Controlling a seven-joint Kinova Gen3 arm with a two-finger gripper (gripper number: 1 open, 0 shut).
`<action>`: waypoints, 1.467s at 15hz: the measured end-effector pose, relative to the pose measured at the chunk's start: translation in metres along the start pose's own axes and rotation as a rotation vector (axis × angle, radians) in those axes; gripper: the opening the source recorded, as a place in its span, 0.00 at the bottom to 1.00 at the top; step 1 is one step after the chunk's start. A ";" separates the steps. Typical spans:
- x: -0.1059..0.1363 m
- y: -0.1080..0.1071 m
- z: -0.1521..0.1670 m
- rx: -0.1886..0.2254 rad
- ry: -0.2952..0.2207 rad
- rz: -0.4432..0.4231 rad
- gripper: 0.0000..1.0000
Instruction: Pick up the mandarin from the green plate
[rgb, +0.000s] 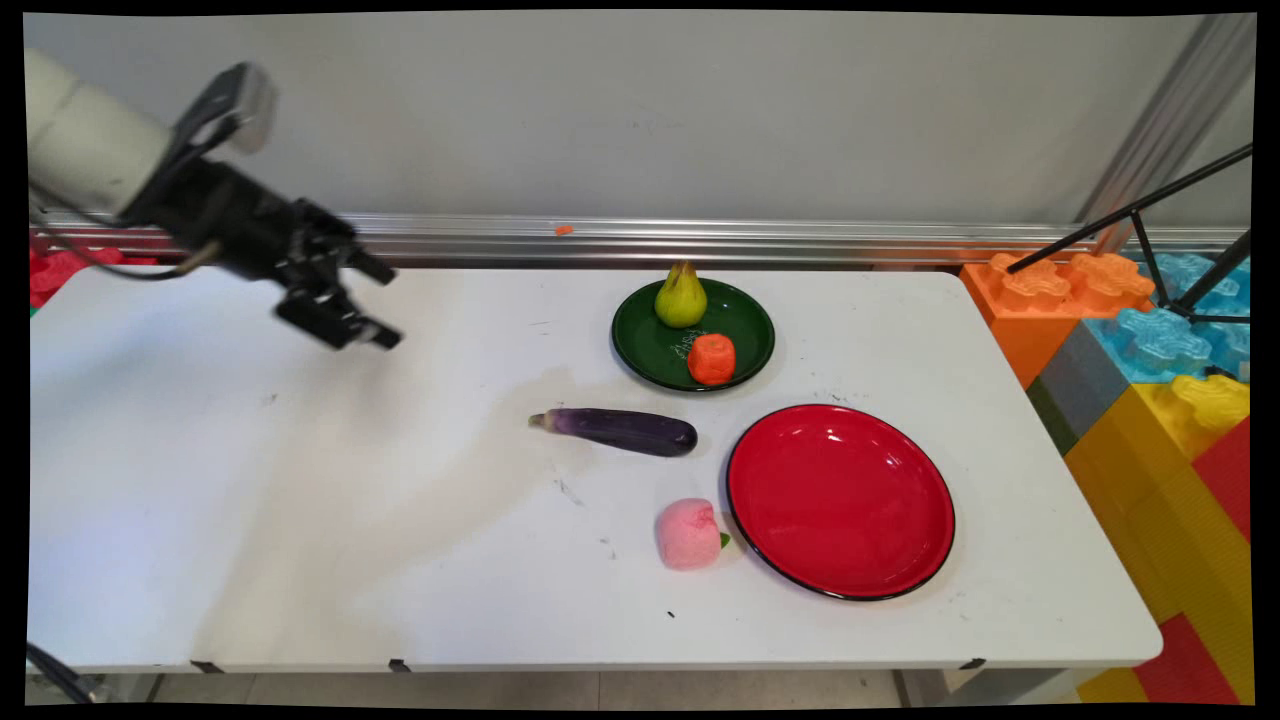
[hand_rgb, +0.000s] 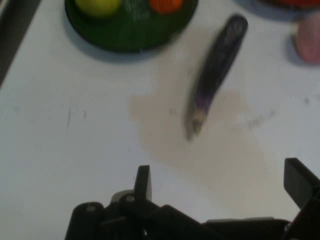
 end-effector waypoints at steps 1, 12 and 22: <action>0.012 0.000 0.008 0.006 0.009 -0.006 1.00; 0.101 -0.005 0.099 0.052 0.059 -0.037 1.00; 0.125 -0.019 0.192 0.023 0.070 -0.015 1.00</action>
